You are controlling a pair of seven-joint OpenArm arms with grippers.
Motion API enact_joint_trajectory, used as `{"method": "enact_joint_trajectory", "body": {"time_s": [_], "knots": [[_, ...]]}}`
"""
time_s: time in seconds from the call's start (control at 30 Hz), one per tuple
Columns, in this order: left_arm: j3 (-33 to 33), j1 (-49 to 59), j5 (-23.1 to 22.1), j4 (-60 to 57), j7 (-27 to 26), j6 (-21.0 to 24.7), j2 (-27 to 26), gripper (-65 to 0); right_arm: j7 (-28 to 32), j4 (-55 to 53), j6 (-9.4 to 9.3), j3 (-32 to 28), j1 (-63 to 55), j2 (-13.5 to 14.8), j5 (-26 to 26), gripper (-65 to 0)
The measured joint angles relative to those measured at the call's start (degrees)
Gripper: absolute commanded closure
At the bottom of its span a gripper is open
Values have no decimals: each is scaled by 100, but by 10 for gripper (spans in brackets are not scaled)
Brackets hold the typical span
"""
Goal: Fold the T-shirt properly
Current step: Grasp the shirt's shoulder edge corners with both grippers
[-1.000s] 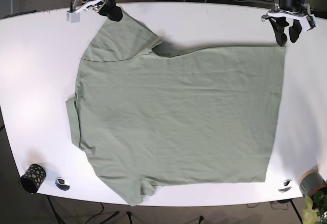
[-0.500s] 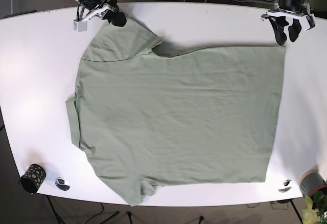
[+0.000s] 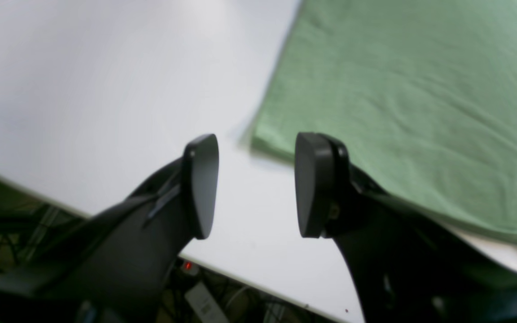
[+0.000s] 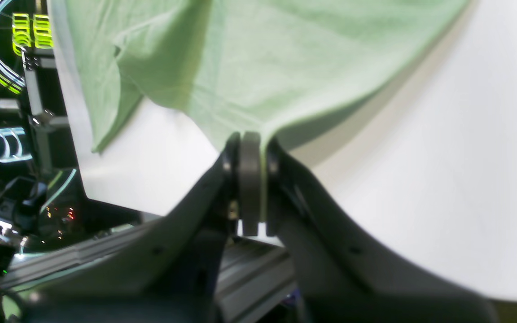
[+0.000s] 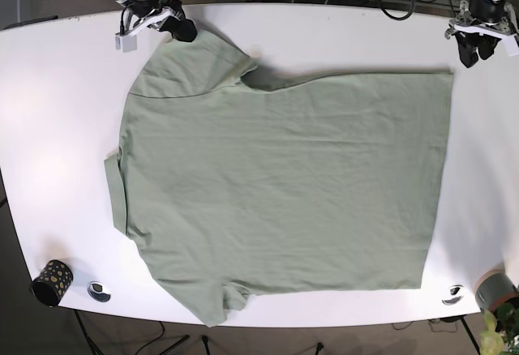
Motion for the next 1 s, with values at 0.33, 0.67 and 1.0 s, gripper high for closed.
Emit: {"method": "enact_joint_trajectory", "body": {"time_s": [0.33, 0.67, 1.0], "knots": [[-695, -815, 7, -1073, 1075, -688, -57, -261, 0, 0, 2, -4, 9, 24, -2, 0], [-334, -1296, -59, -2149, 1036, -734, -520, -261, -2, 0, 0, -7, 7, 31, -4, 0], [94, -1635, -96, -2691, 997, -734, -741, -262, 2, 0, 0, -7, 9, 24, -2, 0]]}}
